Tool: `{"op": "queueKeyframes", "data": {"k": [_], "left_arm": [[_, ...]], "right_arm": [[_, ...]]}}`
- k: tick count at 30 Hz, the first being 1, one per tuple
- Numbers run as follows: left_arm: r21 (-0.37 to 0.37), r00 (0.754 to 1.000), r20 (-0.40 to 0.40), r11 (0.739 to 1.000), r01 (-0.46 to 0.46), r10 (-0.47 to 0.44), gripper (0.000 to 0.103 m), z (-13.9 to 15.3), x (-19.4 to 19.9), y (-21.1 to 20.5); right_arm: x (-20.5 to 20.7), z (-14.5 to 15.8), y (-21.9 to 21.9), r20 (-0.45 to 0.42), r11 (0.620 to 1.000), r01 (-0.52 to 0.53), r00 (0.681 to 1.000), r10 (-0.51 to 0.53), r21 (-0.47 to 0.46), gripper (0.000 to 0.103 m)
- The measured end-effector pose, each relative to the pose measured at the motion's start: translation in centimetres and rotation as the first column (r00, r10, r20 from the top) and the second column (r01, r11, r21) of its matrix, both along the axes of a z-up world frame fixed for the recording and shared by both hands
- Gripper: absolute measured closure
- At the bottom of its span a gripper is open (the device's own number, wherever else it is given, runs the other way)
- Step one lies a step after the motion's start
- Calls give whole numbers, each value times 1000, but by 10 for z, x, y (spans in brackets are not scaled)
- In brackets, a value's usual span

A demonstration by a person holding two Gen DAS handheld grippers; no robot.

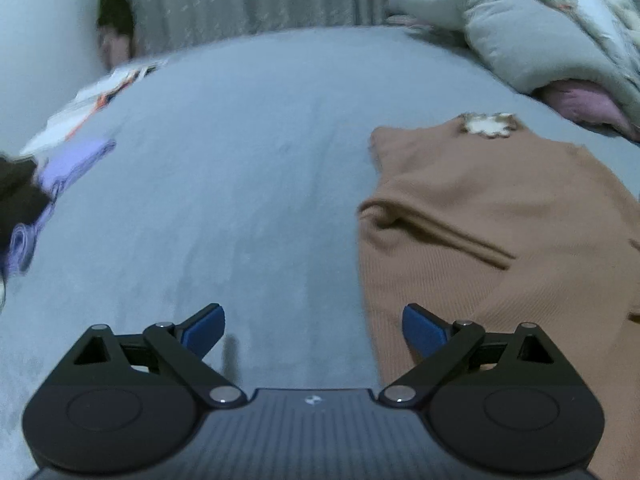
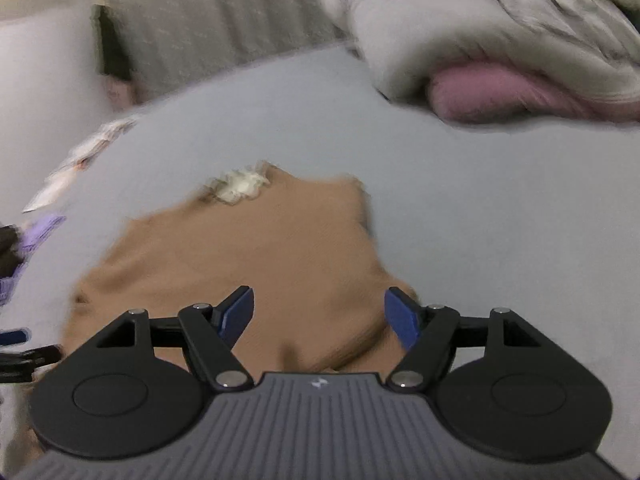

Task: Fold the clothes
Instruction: 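Fold the other sweater side and sleeve inward with the left gripper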

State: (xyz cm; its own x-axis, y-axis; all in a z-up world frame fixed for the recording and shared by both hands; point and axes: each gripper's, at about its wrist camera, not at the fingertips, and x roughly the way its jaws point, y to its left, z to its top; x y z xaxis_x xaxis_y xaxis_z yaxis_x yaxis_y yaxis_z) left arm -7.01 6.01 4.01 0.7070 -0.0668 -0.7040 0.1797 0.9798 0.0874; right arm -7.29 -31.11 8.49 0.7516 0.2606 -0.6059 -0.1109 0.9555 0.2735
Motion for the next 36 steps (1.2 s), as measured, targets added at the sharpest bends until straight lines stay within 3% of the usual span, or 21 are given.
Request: {"op": "queueKeyframes", "data": {"k": [3, 6, 8, 13, 17, 21, 24, 26, 27, 29, 32, 36], "left_arm": [[48, 993, 18, 992, 119, -120, 7, -5, -17, -21], [122, 991, 31, 985, 125, -130, 5, -16, -25, -30], [129, 992, 39, 985, 111, -117, 0, -19, -25, -27], [81, 997, 10, 994, 79, -80, 0, -14, -23, -9], [142, 994, 27, 985, 100, -105, 0, -11, -40, -3], [132, 993, 36, 985, 109, -115, 1, -6, -60, 6], [34, 995, -20, 994, 103, -102, 1, -2, -75, 22], [-82, 987, -96, 989, 125, -132, 1, -4, -91, 34], [-107, 984, -116, 986, 125, -138, 1, -7, -98, 36], [-141, 976, -161, 982, 128, -150, 1, -17, -114, 38], [-129, 977, -135, 981, 148, -165, 1, -26, -142, 35], [-200, 972, -152, 969, 149, -181, 1, -24, -155, 34]], "right_arm": [[-4, -3, 18, -16, 991, -114, 993, 113, -76, 29], [-3, -33, 42, -124, 939, -215, 974, 187, -270, 28], [-4, -41, 38, -119, 941, -202, 977, 176, -271, 25], [-14, -36, 13, -140, 942, -171, 981, 135, -289, 24], [-31, -35, -17, -196, 971, -121, 977, 80, -205, 24], [-67, -32, -35, -211, 986, -89, 976, 58, -142, 24], [-98, -34, -45, -231, 998, -66, 971, 62, -9, 24], [-112, -37, -46, -239, 997, -65, 968, 73, 41, 24], [-124, -39, -46, -243, 995, -69, 966, 83, 68, 24], [-143, -42, -44, -240, 991, -86, 965, 108, 103, 24], [-168, -48, -47, -234, 980, -85, 964, 128, 182, 24], [-195, -56, -57, -226, 953, -53, 966, 124, 297, 24]]}}
